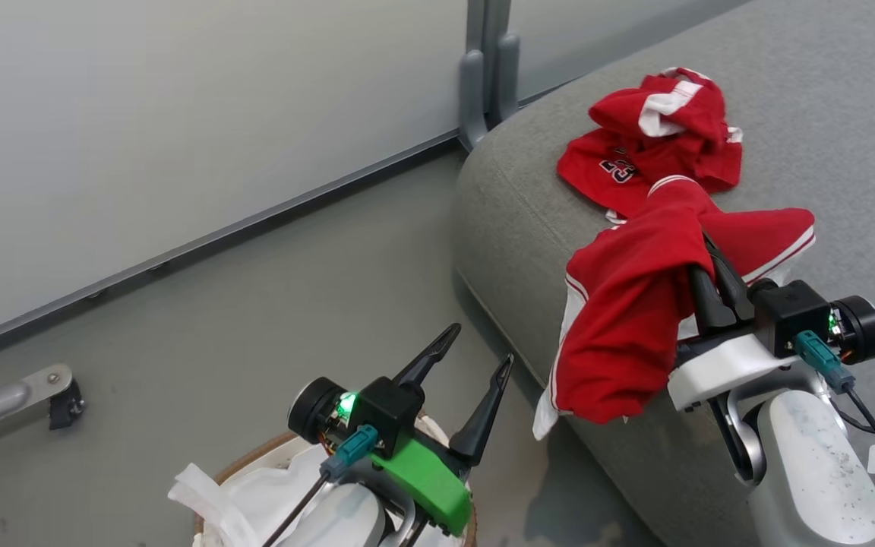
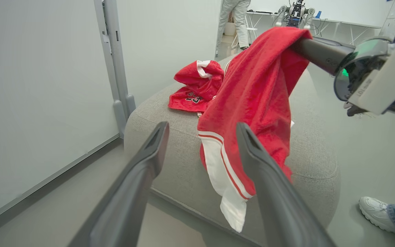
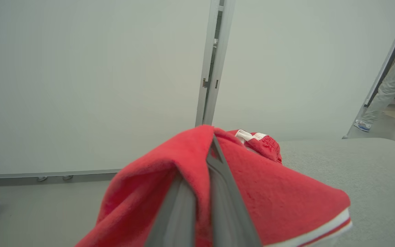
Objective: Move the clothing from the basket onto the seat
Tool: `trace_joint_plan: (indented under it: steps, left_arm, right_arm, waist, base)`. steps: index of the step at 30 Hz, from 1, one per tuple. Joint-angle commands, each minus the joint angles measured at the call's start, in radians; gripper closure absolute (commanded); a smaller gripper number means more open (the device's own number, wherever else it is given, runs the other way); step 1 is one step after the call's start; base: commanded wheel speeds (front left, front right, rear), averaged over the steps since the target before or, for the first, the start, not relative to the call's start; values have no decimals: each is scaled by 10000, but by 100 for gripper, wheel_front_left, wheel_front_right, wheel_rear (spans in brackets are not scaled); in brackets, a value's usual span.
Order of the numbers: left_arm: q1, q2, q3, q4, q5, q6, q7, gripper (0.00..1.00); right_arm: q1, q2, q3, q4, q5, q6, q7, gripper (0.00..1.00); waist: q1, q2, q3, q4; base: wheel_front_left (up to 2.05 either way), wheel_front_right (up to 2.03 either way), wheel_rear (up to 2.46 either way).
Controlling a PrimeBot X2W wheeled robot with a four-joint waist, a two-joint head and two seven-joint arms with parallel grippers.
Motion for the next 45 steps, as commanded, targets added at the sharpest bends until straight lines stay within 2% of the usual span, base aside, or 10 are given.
trace_joint_plan:
  steps: [1,8,13,21,27,30,36,40,45]
  left_arm:
    - [29,34,-15,12,-13,-18,2,0]
    - [-198,37,-127,10,47,-19,1,0]
    - [-419,36,-85,-2,205,-19,1,0]
    - [-842,38,310,23,711,-20,3,0]
    - [-1337,195,610,-139,1116,-20,4,0]
    - [-1638,299,738,-263,1384,-20,4,0]
    - [-2091,532,1094,-537,1813,88,4,0]
    - [-2226,723,1272,-812,2043,216,4,0]
    - [-2106,953,1440,-1041,2149,346,5,0]
  right_arm:
    - [57,-24,-25,-62,-64,-14,-23,100]
    - [-277,-35,-87,-154,-289,-14,-23,100]
    - [-1146,-389,-167,-327,-390,-14,-23,100]
    - [-3958,-1536,-786,-173,-261,-14,-21,100]
    - [-6640,-2635,-1348,1125,-2,-14,-21,100]
    - [-7890,-3360,-1598,1844,-226,-14,-23,100]
    - [-9453,-4228,-1634,3063,-617,-14,-21,100]
    - [-9782,-4363,-1839,3724,-818,-14,-22,100]
    - [-9223,-3872,-2409,4392,-1054,-14,-21,100]
  waist:
    - [0,-1,216,-621]
    - [0,-1,479,-541]
    - [0,-1,999,-182]
    - [0,-1,2248,419]
    - [0,-1,3456,786]
    - [0,-1,4138,937]
    - [0,-1,5312,955]
    - [0,-1,5928,806]
    - [0,-1,6427,593]
  base:
    - [0,0,0]
    - [0,0,0]
    - [0,0,0]
    - [0,0,0]
    - [0,0,0]
    - [0,0,0]
    - [0,0,0]
    - [0,0,0]
    - [0,0,0]
